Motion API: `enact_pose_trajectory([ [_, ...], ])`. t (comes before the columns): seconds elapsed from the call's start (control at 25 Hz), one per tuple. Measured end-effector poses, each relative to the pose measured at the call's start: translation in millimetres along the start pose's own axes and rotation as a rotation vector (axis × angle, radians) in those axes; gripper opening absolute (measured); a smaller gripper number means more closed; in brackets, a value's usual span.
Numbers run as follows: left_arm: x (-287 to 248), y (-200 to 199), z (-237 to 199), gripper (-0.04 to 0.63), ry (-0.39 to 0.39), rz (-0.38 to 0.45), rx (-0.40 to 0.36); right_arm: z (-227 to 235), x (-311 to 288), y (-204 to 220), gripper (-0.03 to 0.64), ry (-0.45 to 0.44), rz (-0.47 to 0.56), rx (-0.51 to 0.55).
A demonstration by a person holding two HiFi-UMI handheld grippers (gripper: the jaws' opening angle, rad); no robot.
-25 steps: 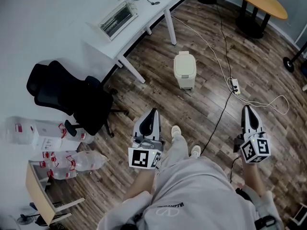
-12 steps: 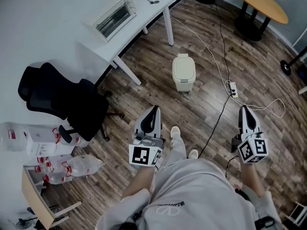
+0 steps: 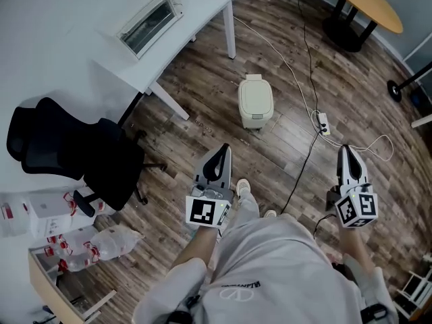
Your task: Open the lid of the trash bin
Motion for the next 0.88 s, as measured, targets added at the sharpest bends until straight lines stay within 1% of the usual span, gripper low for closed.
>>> enact_pose_trajectory([
  [0.16, -22.7, 12.5, -22.3, -0.001, 0.027, -0.016, 0.019, -9.9, -29.0, -2.0, 0.017, 0.011, -0.009, 0.013],
  [0.36, -43.3, 15.7, -42.9, -0.002, 0.048, -0.031, 0.035, -19.8, -55.8, -5.5, 0.017, 0.017, -0.026, 0.020],
  [0.56, -62.0, 21.6, -47.0, -0.002, 0.058, -0.044, 0.037, -15.1, -74.4, -6.1, 0.017, 0.015, -0.039, 0.021],
  [0.68, -71.9, 27.1, -45.7, -0.002, 0.052, -0.061, 0.045, -10.6, -86.1, -3.8, 0.017, -0.001, -0.045, 0.014],
  [0.88, -98.0, 39.8, -37.3, -0.002, 0.051, -0.085, 0.018, 8.2, -111.8, -0.5, 0.017, -0.036, -0.048, -0.010],
])
Point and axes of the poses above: the fingertips, and each gripper's own axes: x backward along the fingers, z to its right, y out of its underside, the point moved 10 cm from there along x, backward along the fingers, and after that the axes turned 12 degrees about -y, right-handed, at the moved point
